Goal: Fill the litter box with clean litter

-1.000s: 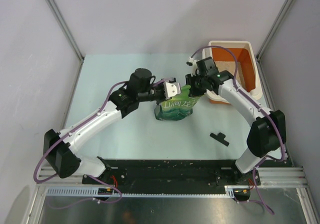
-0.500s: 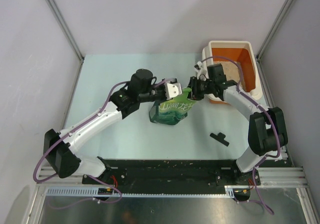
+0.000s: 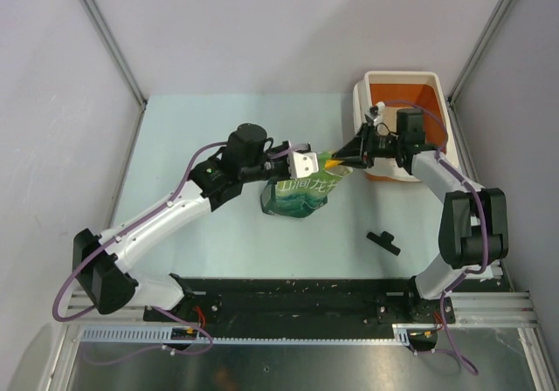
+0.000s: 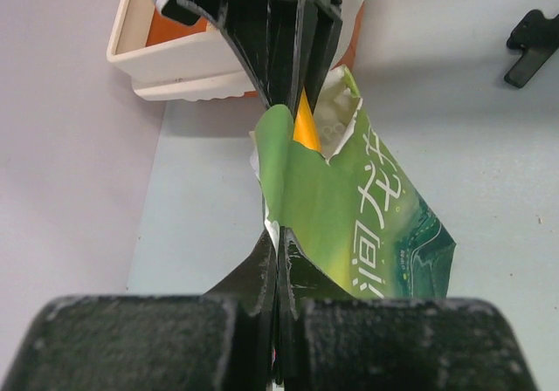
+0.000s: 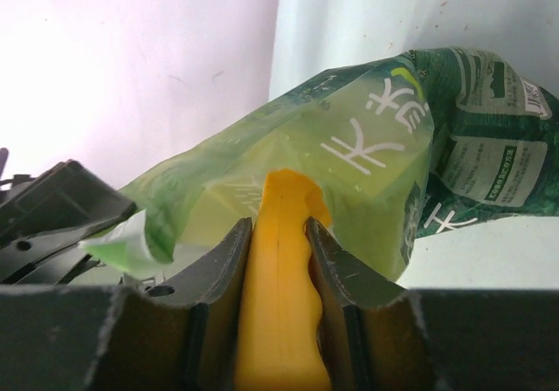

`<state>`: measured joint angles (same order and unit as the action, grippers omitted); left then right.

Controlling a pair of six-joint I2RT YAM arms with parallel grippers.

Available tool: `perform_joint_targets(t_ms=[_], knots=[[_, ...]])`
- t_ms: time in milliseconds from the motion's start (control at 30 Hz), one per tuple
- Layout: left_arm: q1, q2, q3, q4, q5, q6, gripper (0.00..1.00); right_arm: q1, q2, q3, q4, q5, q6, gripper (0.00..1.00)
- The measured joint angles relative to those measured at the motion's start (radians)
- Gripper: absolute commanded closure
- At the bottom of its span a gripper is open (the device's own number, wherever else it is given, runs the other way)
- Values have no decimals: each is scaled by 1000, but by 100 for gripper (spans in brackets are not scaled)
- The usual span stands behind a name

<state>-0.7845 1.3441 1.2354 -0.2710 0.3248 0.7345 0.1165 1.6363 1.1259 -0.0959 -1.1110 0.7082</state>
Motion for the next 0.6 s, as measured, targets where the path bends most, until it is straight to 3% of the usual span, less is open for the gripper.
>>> perform_joint_targets(t_ms=[600], knots=[[-30, -18, -11, -21, -63, 89, 100, -249, -109, -51, -11, -187, -49, 100]])
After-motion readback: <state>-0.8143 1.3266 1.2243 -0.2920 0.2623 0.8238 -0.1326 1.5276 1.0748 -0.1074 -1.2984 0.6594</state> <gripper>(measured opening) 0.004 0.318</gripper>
